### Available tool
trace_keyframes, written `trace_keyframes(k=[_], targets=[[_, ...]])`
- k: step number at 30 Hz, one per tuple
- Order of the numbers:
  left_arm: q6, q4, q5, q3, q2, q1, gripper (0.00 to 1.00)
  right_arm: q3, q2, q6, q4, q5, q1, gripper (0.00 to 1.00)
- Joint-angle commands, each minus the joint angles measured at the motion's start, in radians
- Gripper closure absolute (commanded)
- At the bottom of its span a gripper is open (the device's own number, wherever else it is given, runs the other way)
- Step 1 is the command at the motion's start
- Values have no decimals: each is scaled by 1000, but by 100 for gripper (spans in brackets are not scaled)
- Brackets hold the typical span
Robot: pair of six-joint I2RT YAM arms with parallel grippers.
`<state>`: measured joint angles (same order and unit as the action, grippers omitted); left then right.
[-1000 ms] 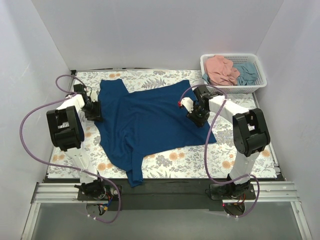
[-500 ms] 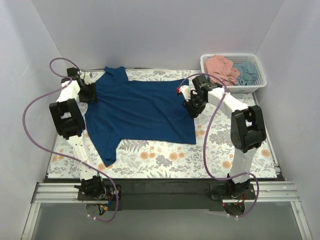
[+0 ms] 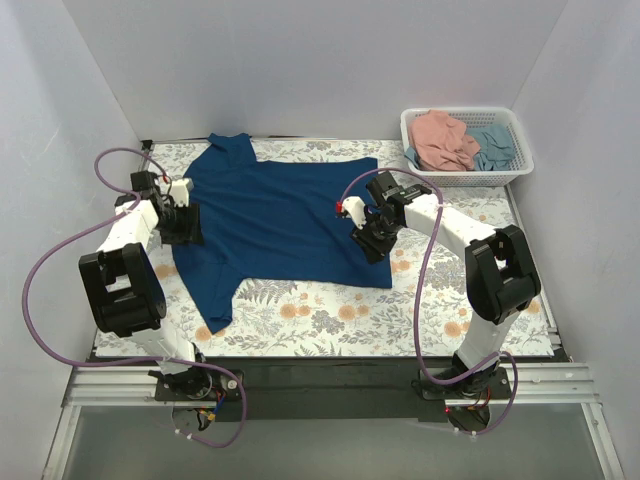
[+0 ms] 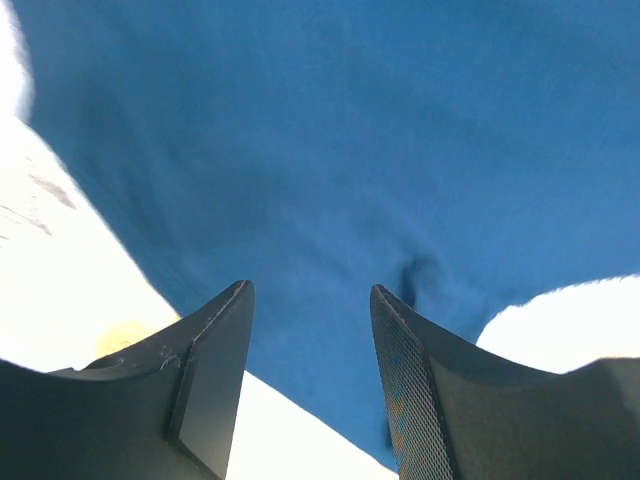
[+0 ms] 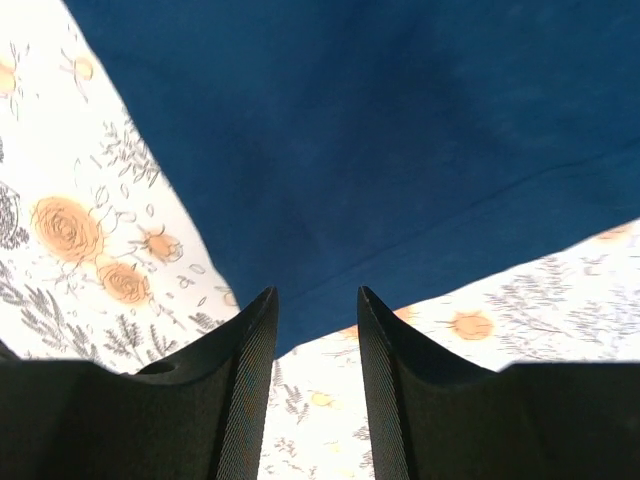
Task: Fold and stack the t-shirts
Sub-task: Flatten the tshirt out
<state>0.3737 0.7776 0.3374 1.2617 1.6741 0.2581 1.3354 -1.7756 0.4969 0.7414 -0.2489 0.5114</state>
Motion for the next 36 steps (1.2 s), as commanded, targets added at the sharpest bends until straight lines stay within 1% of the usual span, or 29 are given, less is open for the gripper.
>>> trace_keyframes(k=[1,6,9,11,13,14,15,16,18,20,23,24,26,27,28,31,34,36], targets=[[-27,6,-18,-94,-28,6,51,-33,-16,-17,16,8,-1,57],[-36,-26,-83,-150,-7,30,51,-99,-61,3,-20,91,-2,60],[-50,-60,-142,-162,47,52,51,-122,-79,14,-48,157,-23,61],[-68,-84,-181,-148,122,72,51,-116,-108,25,-65,194,-50,62],[-75,-97,-224,-67,176,89,52,-70,-160,31,-83,244,-103,64],[-70,-90,-224,-32,220,93,53,-44,-177,29,-88,278,-120,64],[-68,-77,-216,40,234,95,53,-21,-192,26,-88,302,-140,65],[-68,-72,-209,66,248,93,53,20,-205,22,-83,303,-145,65],[-62,-48,-196,141,274,93,53,44,-200,12,-82,280,-137,65],[-62,-26,-170,175,282,93,53,70,-186,3,-65,257,-125,64],[-81,-5,-108,173,237,93,53,81,-145,0,-33,183,-94,61],[-93,0,-88,160,190,93,53,79,-130,-4,-27,151,-82,60],[-116,11,9,122,119,90,52,74,-87,-8,-20,117,-71,58],[-124,15,26,107,86,89,52,77,-76,-12,-8,97,-67,57],[-134,17,34,94,20,72,52,82,-62,-17,-1,91,-63,56],[-154,22,6,41,-65,30,51,107,-42,-18,22,97,-60,55],[-145,80,-8,13,-67,30,51,105,-25,-8,29,123,-62,55],[-141,78,-8,-59,-82,30,52,82,-33,3,32,134,-62,55]])
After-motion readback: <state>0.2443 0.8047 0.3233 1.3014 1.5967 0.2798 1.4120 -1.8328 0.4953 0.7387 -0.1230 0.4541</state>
